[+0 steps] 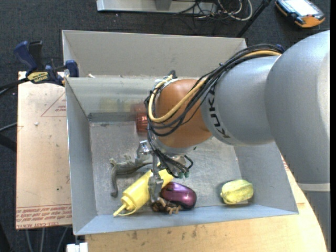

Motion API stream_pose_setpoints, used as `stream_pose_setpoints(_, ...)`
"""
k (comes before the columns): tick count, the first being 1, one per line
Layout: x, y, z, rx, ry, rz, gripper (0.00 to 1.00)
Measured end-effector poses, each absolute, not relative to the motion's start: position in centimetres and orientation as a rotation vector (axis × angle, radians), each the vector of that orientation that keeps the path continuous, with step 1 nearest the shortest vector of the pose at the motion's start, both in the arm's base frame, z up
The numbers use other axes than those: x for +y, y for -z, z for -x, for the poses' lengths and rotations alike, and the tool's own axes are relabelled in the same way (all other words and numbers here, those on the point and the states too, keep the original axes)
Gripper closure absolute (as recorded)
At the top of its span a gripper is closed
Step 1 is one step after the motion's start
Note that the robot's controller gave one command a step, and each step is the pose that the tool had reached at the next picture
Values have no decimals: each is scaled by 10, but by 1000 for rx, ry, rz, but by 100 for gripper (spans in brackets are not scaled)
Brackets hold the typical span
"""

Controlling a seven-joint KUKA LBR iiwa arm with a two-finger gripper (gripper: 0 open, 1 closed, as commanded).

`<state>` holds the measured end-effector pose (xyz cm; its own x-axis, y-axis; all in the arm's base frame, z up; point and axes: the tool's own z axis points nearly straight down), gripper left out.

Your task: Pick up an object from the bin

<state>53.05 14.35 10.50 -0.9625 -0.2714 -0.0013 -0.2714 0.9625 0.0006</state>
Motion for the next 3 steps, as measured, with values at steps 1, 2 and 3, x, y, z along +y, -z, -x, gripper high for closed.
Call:
stream_pose_setpoints(1,166,-80,-552,3026,-6,817,100)
stream_pose_setpoints(2,166,-80,-552,3026,-6,816,100)
stream_pose_setpoints(3,192,-184,-557,3032,-3,811,100)
